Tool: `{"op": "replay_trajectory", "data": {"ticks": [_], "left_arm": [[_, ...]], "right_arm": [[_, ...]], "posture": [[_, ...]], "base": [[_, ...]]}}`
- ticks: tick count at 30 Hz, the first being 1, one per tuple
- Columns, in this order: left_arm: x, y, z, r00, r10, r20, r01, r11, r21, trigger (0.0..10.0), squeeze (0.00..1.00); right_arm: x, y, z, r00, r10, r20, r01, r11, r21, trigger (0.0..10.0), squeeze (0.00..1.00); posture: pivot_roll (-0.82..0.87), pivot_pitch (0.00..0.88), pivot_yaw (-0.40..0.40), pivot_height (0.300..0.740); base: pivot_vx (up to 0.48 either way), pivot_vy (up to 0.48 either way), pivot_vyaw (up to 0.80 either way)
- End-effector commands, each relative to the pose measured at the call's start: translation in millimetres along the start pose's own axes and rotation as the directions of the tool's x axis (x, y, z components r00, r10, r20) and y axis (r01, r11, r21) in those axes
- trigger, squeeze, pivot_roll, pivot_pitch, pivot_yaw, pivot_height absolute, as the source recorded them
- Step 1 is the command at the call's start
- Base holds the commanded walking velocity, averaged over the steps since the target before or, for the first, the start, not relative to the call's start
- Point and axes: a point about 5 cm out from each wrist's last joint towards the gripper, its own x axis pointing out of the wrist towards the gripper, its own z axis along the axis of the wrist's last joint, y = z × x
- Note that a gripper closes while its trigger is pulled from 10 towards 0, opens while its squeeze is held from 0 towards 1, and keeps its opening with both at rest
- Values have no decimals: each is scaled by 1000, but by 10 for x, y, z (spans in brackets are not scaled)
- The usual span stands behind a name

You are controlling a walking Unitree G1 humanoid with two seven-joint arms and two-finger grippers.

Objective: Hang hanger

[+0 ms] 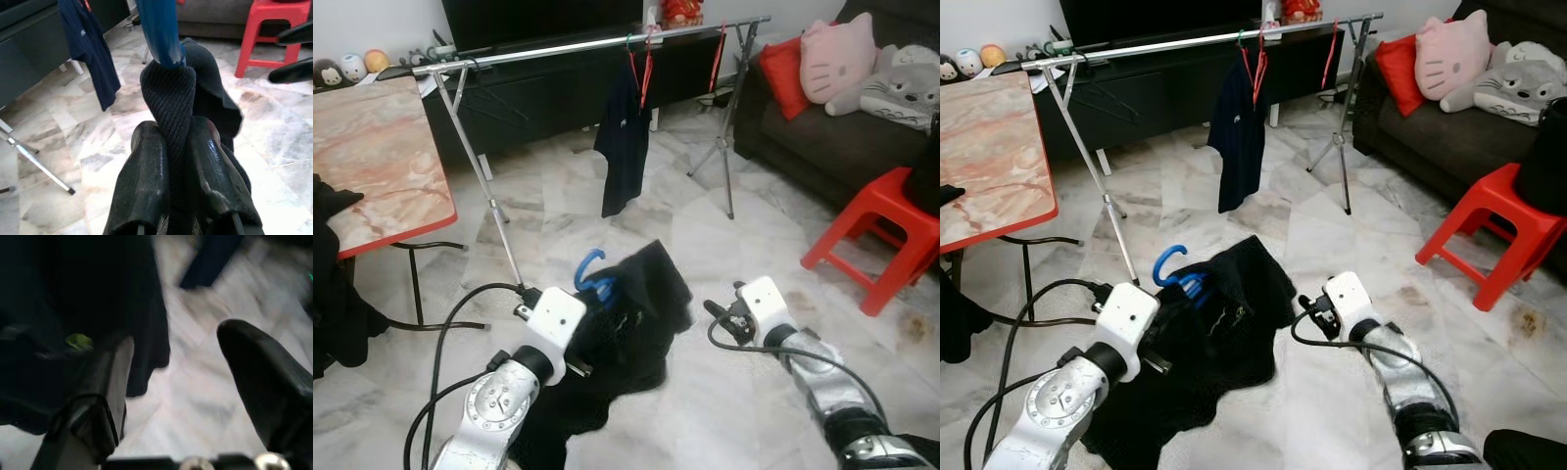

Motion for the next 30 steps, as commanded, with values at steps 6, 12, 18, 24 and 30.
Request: {"op": "replay_trajectory", "data": {"ticks": [6,12,18,24,30], "left_arm": [[80,-50,121,997,-54,50,54,999,0,10000,0],[100,-54,144,996,-71,55,71,997,5,10000,0],[121,-79,184,993,-92,70,93,996,-6,10000,0],[132,-124,220,989,-126,82,127,992,-12,10000,0],[150,-140,259,986,-139,93,141,990,-13,10000,0]], "right_arm": [[-107,74,-3,988,153,17,-152,988,-28,10000,0],[-132,128,-19,976,220,2,-219,975,-35,10000,0],[-158,141,-62,971,238,-39,-240,969,-57,10000,0],[-96,124,-9,976,215,-37,-218,972,-90,10000,0],[-26,132,72,973,230,-8,-230,970,-80,10000,0]], "posture": [[-78,0,-10,740],[-82,0,-10,740],[-73,0,-14,740],[-71,0,-15,740],[-65,0,-13,740]], "base": [[0,0,0],[0,0,0],[0,0,0],[0,0,0],[0,0,0]]}}
